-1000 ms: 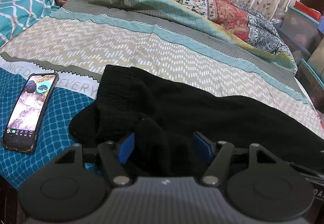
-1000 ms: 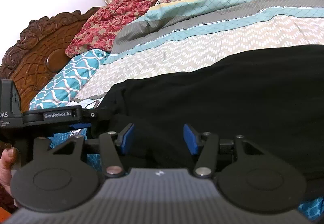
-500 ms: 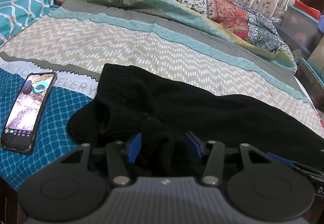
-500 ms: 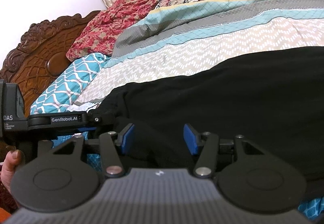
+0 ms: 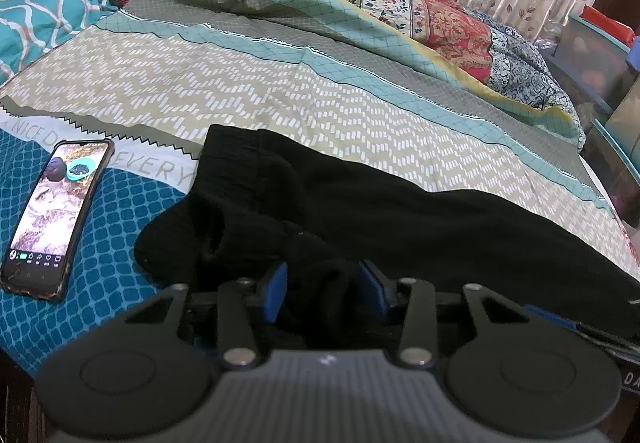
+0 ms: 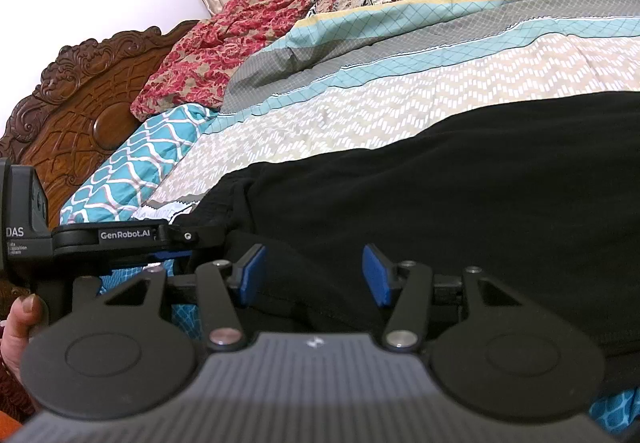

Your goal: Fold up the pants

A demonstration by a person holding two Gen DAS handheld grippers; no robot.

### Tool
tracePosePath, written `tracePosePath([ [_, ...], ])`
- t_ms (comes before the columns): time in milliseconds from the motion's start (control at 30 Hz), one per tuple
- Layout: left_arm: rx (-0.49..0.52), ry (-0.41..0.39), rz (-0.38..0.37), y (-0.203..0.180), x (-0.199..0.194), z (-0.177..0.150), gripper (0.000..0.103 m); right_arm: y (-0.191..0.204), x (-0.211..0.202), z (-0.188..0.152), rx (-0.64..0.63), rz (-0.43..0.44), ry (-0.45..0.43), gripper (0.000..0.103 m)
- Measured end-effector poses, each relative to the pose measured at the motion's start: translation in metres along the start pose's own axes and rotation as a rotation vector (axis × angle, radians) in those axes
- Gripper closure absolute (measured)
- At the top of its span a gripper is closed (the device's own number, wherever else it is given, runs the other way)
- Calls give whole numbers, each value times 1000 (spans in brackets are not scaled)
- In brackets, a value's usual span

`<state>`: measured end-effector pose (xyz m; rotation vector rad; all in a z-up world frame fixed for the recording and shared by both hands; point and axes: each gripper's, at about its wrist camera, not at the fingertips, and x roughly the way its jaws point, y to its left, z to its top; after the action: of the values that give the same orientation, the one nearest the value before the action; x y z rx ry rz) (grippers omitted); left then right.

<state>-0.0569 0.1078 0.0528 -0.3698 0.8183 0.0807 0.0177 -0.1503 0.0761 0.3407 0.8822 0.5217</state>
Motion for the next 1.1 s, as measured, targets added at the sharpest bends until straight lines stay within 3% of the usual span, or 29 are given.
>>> tracePosePath([
  [667,2,3,0,1,0,0,64,1,0,0,1,-2,-1,47],
  [733,4,1,-1,0,1,0,65,1,0,0,1,0,-2,47],
  [900,-11,5,-21,2,3,5,82,2,-2,-1,-9,7,-7,47],
  [1000,-34,5,-25,7,3,8,86,2,-9,1,-18,7,-33,47],
  [1100,-68,-2,18,18,2,11,86,-4,-20,3,-7,-9,-68,47],
])
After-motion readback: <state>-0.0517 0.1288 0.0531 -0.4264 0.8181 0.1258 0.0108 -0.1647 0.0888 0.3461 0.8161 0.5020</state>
